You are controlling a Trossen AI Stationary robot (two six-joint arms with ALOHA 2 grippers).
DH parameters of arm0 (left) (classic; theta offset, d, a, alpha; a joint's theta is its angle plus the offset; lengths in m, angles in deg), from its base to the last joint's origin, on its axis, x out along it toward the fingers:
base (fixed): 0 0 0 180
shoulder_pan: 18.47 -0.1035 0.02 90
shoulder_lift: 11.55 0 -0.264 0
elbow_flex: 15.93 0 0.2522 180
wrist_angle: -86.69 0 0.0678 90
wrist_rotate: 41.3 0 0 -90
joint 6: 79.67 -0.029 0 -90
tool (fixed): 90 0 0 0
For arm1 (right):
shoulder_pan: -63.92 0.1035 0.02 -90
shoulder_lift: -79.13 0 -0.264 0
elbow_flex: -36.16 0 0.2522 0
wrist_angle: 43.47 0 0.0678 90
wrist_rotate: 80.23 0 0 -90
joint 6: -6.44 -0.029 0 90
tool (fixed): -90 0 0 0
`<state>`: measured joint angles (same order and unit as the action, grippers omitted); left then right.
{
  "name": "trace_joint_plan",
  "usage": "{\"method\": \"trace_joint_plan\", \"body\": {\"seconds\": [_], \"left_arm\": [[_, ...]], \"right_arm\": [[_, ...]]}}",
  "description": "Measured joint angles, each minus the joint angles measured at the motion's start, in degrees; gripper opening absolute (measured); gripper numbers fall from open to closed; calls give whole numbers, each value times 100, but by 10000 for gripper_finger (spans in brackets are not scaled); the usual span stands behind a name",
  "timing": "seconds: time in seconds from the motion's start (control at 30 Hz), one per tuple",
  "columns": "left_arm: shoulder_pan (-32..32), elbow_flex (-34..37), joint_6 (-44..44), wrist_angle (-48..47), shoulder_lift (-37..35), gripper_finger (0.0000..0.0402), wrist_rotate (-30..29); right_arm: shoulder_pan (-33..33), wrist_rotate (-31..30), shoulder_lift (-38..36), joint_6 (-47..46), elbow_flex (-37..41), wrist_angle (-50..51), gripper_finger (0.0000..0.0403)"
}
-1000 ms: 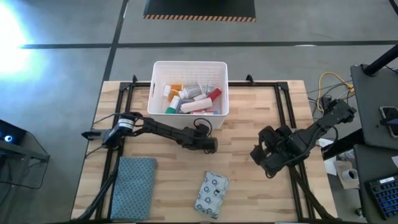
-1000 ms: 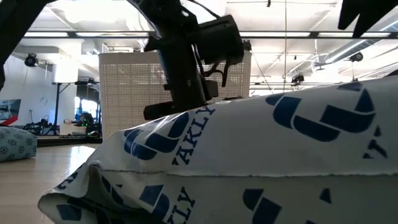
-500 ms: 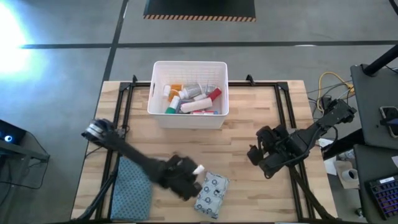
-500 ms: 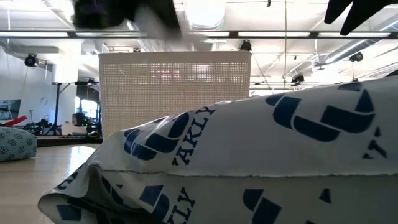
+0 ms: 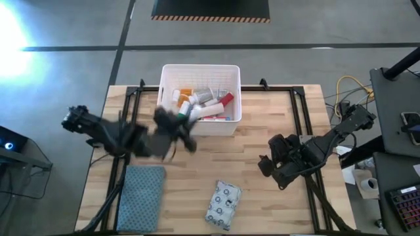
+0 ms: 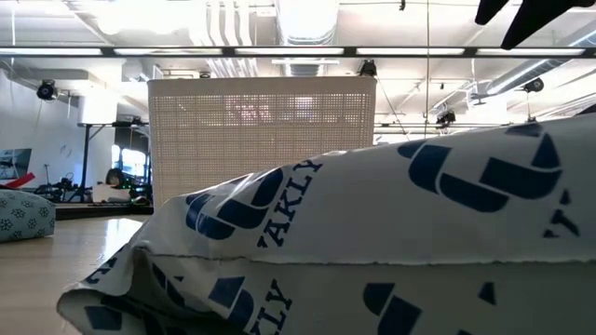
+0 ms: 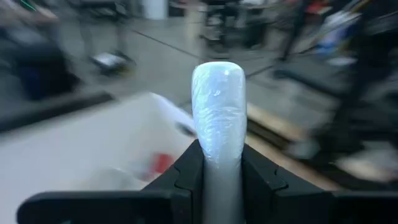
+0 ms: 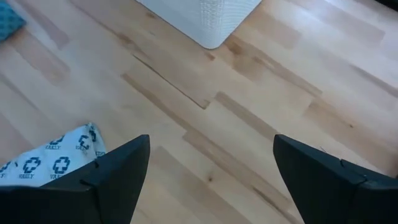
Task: Pick & place medical supplies in basket/bin
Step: Put the rolled gauze into the white bin, then put the mailer bag into the white bin
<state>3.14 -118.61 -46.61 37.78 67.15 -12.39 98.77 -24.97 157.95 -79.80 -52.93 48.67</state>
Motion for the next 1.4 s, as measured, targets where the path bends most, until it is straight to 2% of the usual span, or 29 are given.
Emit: {"method": "trace_joint_plan", "body": {"seconds": [0.1,0.13,0.3,0.5,0.57,0.63,0.73,0.9,1.03,1.2,1.3,1.4], "left_arm": [[-802,45,-951,-43,-105,65,124],[-1080,45,-1074,-102,-105,73,331],[-2321,191,-679,-186,-51,146,2298],[-2630,303,-499,-412,-108,238,2516],[-2476,303,-500,-409,-202,257,2618],[-2060,305,-473,-393,-300,266,2899],[-1084,458,-55,-382,-330,268,3168],[626,1089,1272,-247,-110,260,2882],[1556,2153,2599,1151,228,252,2274],[1763,3414,3360,4039,1012,240,2218],[1761,3634,3429,5130,1624,229,2444],[1763,3466,3569,5292,2197,216,2536]], "right_arm": [[3,7,0,2,0,-54,329],[10,12,0,44,0,-128,329],[39,152,0,602,0,-608,329],[79,177,2,1065,0,-965,329],[89,257,2,1346,0,-1102,329],[90,488,2,1613,6,-1309,329],[87,1034,2,1591,80,-1621,329],[39,1996,0,791,445,-2180,329],[39,2110,0,-140,1131,-3264,329],[39,2413,27,-953,2405,-5927,329],[95,2492,257,-1380,3021,-7308,329],[188,2496,647,-1782,3250,-8080,329]]}}
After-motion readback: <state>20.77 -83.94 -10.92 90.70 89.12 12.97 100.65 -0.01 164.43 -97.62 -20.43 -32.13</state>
